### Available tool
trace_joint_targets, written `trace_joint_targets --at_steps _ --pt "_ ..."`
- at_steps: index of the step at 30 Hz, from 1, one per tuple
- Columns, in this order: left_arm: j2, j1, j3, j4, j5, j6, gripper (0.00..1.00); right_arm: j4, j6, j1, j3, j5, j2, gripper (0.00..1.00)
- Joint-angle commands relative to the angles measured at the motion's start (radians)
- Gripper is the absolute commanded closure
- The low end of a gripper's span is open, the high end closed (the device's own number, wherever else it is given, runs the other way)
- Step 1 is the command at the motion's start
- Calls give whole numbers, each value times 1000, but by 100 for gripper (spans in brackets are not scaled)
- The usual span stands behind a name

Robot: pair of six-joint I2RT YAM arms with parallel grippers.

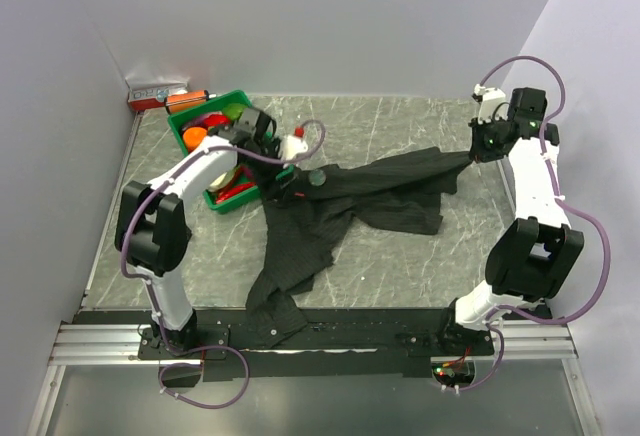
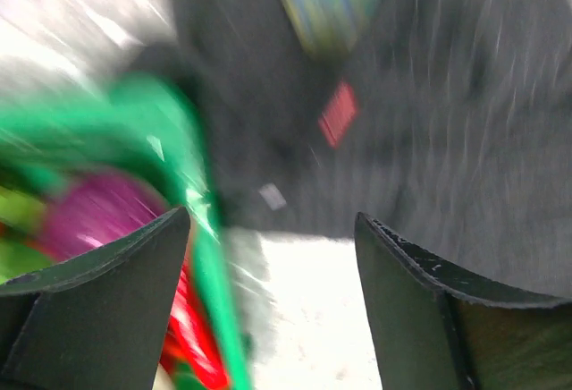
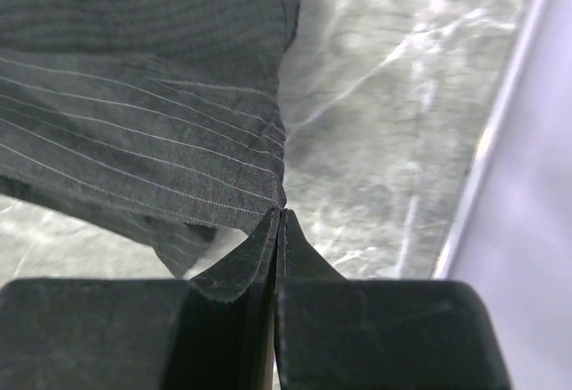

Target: Remove the brooch from the garment

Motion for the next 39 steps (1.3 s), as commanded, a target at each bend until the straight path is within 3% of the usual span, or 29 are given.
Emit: trace_joint_targets --at_steps 1,4,7,11,14,16,19,24,28,34,39 --pt "-70 6 -145 127 -40 -10 19 46 -1 -1 2 -8 -42 100" --pt "-29 2 -147 186 4 -82 20 45 21 0 -15 -33 -34 100" --pt "71 -6 42 141 101 -170 25 48 31 0 -38 -47 -31 100" --pt "135 -9 182 324 175 -363 28 46 22 2 -66 -44 -48 100" --pt "205 -15 203 487 102 -510 31 37 20 2 -75 -50 -62 100" --pt "259 -29 222 523 -73 -553 34 41 46 3 -87 -56 -64 100" --pt "313 -41 195 566 -196 -558 47 29 86 5 -55 -64 -45 100" --pt "295 -25 131 482 -212 -518 56 22 84 2 15 -65 -14 100" --pt "244 6 72 312 -239 -498 59 37 98 2 16 -70 -4 100" --pt "40 74 -147 302 -350 -417 58 75 83 -12 -44 2 -24 100" --pt "-29 143 -210 269 -405 -359 58 104 89 -63 -70 41 -28 100"
